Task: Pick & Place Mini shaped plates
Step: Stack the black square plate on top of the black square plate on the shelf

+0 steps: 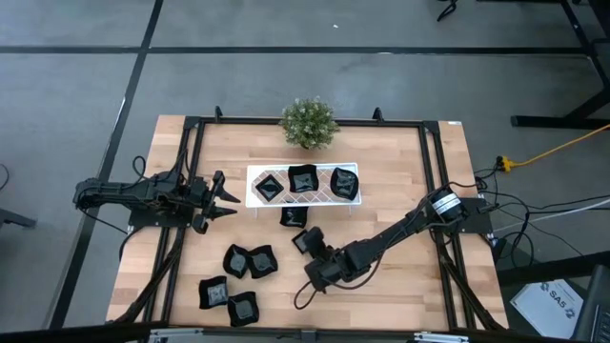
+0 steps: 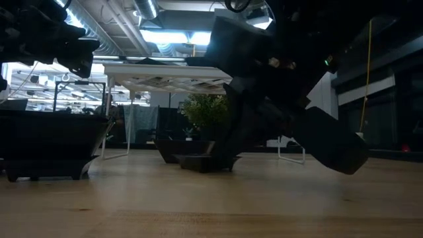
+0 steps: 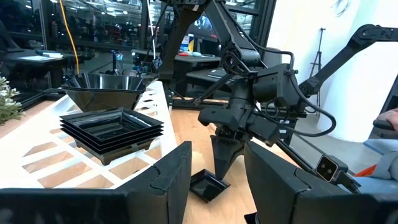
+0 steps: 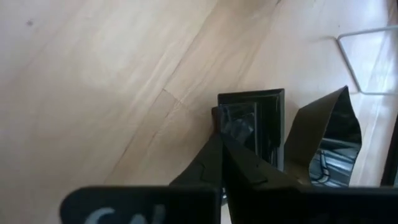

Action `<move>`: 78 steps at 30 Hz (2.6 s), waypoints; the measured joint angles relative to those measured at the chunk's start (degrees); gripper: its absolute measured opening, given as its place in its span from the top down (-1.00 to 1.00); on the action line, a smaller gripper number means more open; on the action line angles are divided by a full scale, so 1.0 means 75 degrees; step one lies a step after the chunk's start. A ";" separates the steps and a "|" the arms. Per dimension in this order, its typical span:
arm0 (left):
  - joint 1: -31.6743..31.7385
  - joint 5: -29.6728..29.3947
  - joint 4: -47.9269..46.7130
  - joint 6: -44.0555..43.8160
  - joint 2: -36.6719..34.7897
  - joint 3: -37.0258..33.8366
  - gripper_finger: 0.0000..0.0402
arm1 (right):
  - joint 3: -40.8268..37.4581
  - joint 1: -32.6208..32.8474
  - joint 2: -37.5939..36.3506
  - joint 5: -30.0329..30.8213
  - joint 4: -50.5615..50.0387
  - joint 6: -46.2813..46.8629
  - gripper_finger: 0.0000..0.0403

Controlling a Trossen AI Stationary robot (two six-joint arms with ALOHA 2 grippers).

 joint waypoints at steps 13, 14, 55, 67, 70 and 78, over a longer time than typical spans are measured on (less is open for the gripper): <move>-0.0001 -0.0001 -0.0001 -0.0002 -0.0001 -0.0001 0.29 | 0.0006 0.0005 -0.0103 -0.0551 0.0608 0.1753 0.99; -0.0001 -0.0002 -0.0001 0.0000 0.0001 -0.0001 0.29 | 0.0006 0.0018 -0.0135 -0.0558 0.0623 0.1804 0.99; 0.0000 0.0000 0.0000 0.0000 0.0000 0.0000 0.29 | 0.1008 -0.0093 -0.0114 -0.0921 0.0072 0.3102 1.00; -0.0001 0.0000 0.0000 0.0000 0.0001 -0.0001 0.29 | 0.0997 -0.0093 0.0342 -0.1037 0.0194 0.3519 1.00; 0.0001 -0.0001 0.0000 0.0000 0.0001 -0.0001 0.29 | 0.0997 -0.0090 0.0373 -0.1071 0.0201 0.3511 1.00; -0.0001 -0.0001 0.0000 0.0000 0.0001 0.0000 0.29 | 0.0997 -0.0090 0.0373 -0.1066 0.0213 0.3445 0.87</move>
